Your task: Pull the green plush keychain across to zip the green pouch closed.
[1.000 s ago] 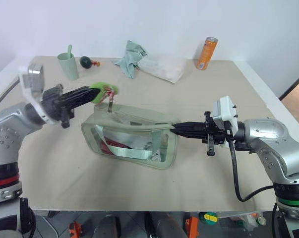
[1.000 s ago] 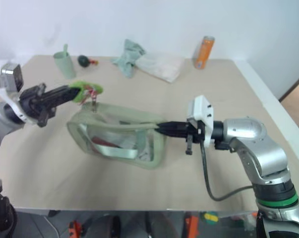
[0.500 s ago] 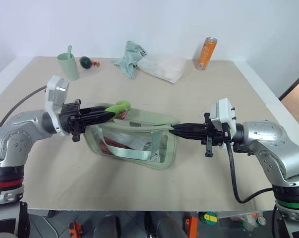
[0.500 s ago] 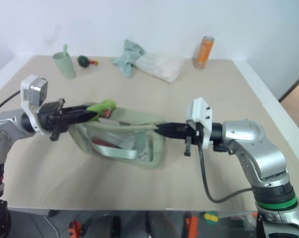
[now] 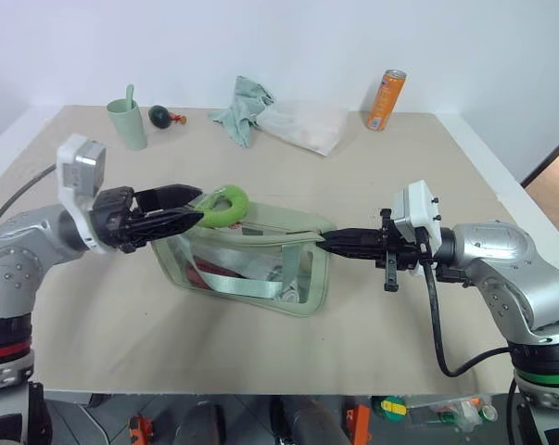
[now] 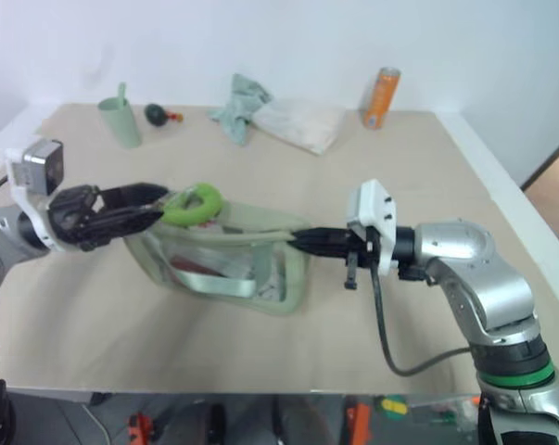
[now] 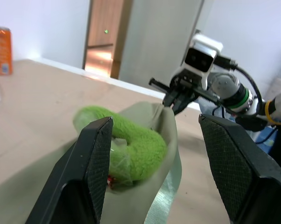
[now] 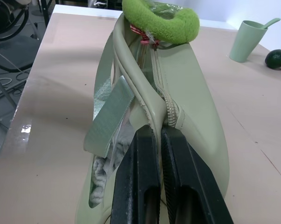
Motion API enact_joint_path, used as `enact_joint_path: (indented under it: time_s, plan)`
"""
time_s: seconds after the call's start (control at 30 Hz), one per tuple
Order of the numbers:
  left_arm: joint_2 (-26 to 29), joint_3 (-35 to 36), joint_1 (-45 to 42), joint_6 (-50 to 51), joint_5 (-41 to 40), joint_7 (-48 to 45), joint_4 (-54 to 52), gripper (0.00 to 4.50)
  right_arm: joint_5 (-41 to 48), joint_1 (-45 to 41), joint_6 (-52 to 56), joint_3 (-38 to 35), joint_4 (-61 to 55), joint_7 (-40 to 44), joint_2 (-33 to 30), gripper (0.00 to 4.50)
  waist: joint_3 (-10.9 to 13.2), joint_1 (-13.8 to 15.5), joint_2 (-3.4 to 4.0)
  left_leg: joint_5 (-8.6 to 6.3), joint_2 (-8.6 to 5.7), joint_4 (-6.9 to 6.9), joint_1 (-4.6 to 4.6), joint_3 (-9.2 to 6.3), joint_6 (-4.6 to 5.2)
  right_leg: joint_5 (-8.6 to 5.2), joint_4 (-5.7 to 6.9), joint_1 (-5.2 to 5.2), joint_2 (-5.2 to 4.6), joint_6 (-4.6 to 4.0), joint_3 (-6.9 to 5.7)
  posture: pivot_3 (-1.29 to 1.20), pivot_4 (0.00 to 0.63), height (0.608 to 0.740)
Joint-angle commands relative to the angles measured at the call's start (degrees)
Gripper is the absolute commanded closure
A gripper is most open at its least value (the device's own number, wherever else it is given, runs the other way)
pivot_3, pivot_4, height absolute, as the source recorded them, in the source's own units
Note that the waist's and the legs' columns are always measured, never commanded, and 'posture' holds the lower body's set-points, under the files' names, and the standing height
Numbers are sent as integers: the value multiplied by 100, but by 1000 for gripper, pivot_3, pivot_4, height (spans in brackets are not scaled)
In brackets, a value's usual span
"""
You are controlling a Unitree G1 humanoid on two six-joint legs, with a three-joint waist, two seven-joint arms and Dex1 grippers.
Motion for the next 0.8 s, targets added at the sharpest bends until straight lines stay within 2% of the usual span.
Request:
enact_joint_path:
  time_s: [0.03,0.17,0.33,0.8]
  plan:
    - [312,636,28,28,-184,56,270,1464,-6,-106,-53,-2,-55,16,28,4500,0,1,0,0,1,0,0,-2,0,0,0,0,1,0,-2,0,150,740]
    - [550,800,307,-62,-5,-170,469,1464,-11,-109,-47,1,-62,32,34,4500,0,0,0,0,2,-1,1,-1,0,-1,0,0,2,-1,-3,0,150,740]
    - [615,647,1015,-353,483,-383,562,1464,-29,-153,-57,25,-10,57,62,4500,0,1,0,0,0,-3,3,7,0,-3,0,-1,-6,-6,0,0,150,740]
    - [294,106,1096,-534,892,-382,775,1464,1,-107,18,-58,-138,25,23,4500,0,9,0,0,0,-3,0,3,0,-4,0,-3,-7,-8,-6,0,150,740]
